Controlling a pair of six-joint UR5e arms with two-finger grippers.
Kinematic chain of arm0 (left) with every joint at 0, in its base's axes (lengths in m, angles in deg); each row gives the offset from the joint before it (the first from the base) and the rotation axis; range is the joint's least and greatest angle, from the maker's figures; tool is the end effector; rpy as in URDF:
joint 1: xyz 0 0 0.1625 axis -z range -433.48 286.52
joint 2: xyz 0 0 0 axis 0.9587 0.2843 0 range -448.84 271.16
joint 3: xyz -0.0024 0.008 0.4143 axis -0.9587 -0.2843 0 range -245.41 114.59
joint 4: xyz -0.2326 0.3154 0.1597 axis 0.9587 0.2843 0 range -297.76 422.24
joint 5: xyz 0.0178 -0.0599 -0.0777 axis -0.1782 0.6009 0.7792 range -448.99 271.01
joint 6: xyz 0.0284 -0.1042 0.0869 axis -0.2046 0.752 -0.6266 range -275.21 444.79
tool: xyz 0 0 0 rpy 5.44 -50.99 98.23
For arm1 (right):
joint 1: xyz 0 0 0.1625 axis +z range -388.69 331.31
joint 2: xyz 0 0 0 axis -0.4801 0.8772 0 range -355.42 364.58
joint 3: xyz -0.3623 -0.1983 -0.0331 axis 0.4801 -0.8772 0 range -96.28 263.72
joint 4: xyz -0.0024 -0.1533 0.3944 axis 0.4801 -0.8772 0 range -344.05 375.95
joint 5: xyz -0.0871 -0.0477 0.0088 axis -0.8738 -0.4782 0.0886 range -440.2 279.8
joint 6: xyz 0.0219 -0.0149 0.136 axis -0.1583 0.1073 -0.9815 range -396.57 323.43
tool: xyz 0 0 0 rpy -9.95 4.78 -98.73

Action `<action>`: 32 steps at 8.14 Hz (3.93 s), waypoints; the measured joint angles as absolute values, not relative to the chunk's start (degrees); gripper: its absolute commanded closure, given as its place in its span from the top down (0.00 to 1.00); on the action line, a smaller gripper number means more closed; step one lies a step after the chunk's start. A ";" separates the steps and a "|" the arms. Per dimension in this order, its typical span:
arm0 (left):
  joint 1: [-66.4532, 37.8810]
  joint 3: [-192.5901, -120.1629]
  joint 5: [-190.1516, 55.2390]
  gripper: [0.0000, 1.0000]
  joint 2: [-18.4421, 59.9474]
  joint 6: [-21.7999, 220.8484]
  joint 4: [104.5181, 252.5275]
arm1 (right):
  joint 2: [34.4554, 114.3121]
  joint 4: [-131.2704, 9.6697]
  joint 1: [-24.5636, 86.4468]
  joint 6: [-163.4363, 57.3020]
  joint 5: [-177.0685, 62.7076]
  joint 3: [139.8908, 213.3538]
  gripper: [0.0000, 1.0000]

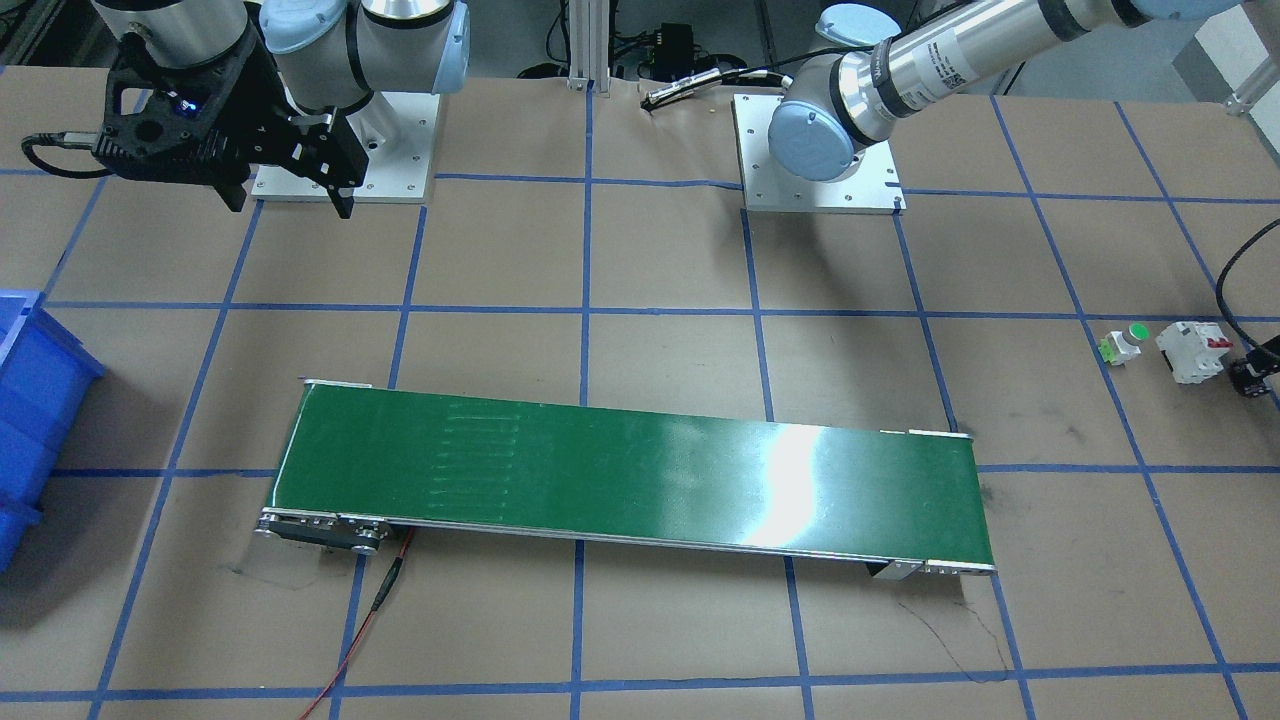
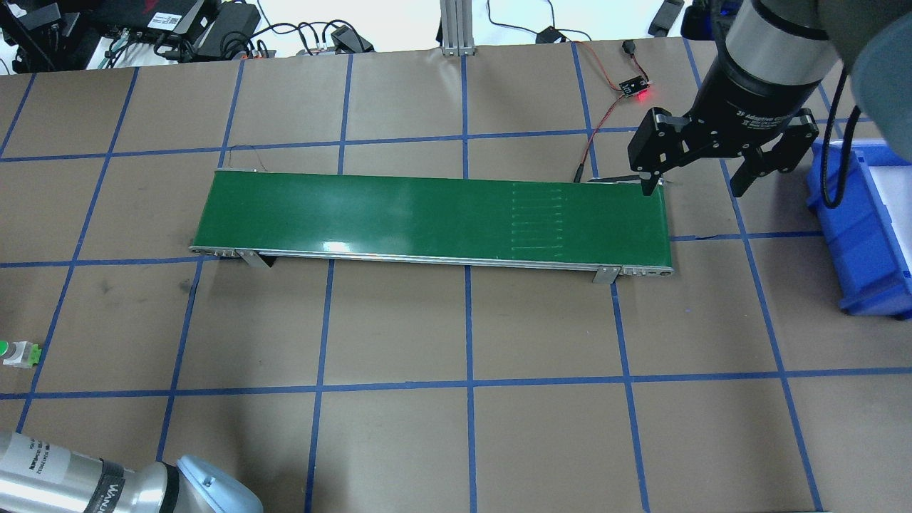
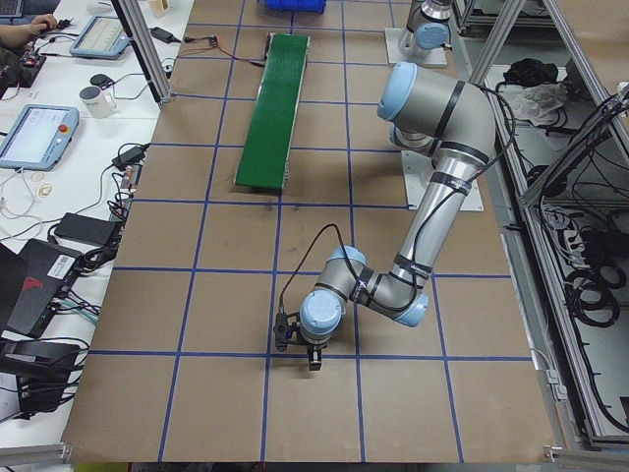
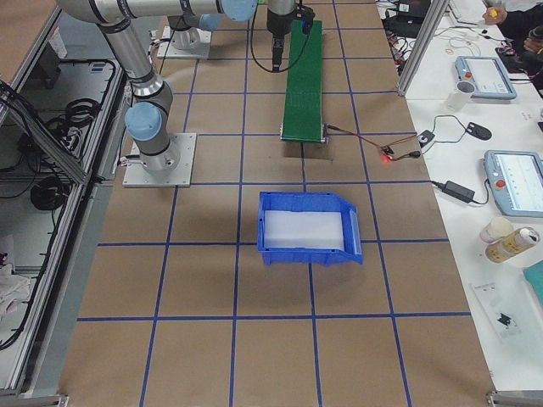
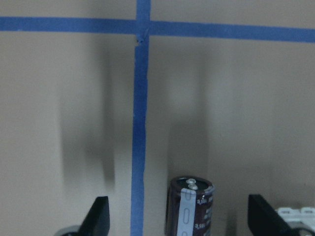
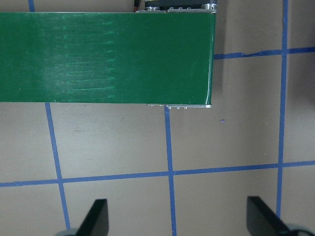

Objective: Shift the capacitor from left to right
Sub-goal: 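Lower the left gripper onto the black capacitor and close on it, then lift the capacitor with the left gripper and carry it over the conveyor's near end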

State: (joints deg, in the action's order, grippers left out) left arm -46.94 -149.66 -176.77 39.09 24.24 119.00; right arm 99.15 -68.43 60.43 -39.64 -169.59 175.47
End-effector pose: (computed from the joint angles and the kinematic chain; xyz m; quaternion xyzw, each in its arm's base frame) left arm 0.5615 -0.4355 0.1388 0.0252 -0.9995 0.0214 0.0009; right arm 0.1278 -0.4630 0.4519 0.0346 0.9991 0.0246 0.0049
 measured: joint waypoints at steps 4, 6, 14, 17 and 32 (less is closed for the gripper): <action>-47.01 -149.70 -176.66 0.87 40.01 23.99 118.95 | 99.15 -68.51 60.46 -39.64 -169.59 175.50 1.00; -46.97 -149.87 -176.82 0.62 40.07 23.75 118.97 | 99.12 -68.52 60.48 -39.64 -169.59 175.49 1.00; -46.99 -149.61 -177.31 0.00 38.53 23.77 120.23 | 99.03 -68.51 60.47 -39.68 -169.59 175.48 1.00; -46.38 -149.02 -177.10 0.00 32.39 25.89 124.16 | 98.99 -68.52 60.51 -39.73 -169.59 175.52 1.00; 1.02 -156.52 -180.81 0.00 20.90 63.17 135.11 | 98.62 -68.47 60.34 -39.55 -170.41 174.91 1.00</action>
